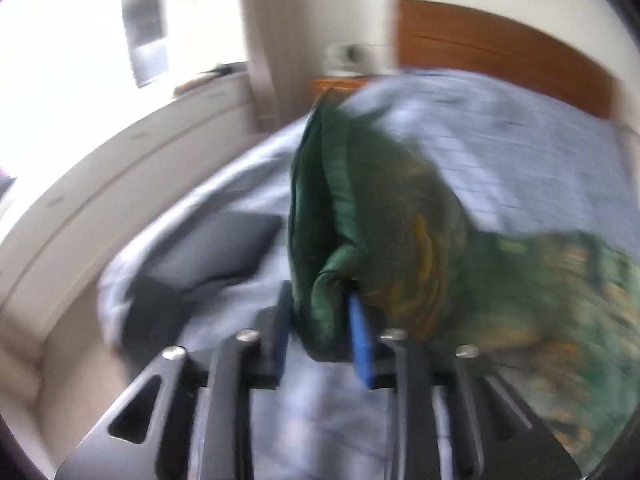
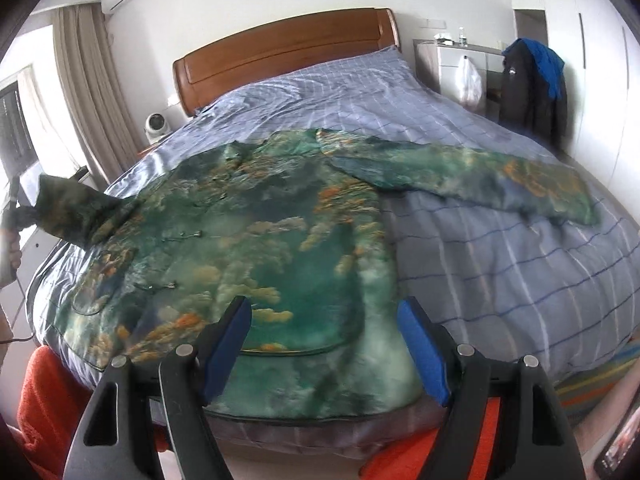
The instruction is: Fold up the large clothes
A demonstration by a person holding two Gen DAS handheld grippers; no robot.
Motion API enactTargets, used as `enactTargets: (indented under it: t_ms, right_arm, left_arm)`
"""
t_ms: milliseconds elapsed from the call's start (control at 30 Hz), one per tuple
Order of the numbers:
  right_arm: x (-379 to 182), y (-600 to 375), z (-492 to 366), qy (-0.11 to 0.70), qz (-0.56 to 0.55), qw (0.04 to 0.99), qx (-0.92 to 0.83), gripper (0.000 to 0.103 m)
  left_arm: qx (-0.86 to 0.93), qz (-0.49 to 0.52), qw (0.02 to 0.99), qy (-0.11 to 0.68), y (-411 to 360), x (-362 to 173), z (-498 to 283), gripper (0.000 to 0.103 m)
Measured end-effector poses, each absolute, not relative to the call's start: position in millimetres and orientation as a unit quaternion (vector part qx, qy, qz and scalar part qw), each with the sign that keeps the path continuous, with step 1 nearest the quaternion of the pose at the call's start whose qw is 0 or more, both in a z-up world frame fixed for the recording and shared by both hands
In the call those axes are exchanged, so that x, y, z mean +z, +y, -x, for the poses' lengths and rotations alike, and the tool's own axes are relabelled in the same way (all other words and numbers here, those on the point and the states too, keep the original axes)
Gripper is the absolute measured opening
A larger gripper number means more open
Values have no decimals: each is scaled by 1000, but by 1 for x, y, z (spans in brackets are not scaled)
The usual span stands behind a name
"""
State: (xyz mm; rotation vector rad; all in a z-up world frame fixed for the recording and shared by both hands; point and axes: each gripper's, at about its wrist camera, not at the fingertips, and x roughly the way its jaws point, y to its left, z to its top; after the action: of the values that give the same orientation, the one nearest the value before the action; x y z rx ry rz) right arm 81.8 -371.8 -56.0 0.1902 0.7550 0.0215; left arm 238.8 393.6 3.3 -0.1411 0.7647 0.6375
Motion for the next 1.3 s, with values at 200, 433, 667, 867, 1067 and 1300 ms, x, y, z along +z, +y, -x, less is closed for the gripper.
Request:
enactTargets:
  t_ms: [200, 433, 667, 867, 1067, 1300]
  right_arm:
    - [-56, -361, -82, 374, -87, 923, 21, 75]
    - [-62, -368, -87, 386, -85, 919, 3, 75]
    - [-79, -367, -97, 386, -56, 921, -24, 75]
    - [-99, -367, -99, 381, -64, 922, -33, 76]
    - [-115, -364, -98, 389, -63, 918, -31, 77]
    - [-119, -365, -103, 391, -68, 918, -27, 81]
  left_arm:
    - [402, 92, 827, 382, 452, -34, -187, 74]
    - [234, 134, 866, 422, 360, -62, -161, 79]
    - [38, 140, 888, 436, 211, -79, -156, 88]
    - [0, 62, 892, 448, 146, -102, -166, 91]
    - [25, 36, 889, 456, 136, -116, -158, 95]
    - [40, 51, 887, 456, 145, -118, -151, 96]
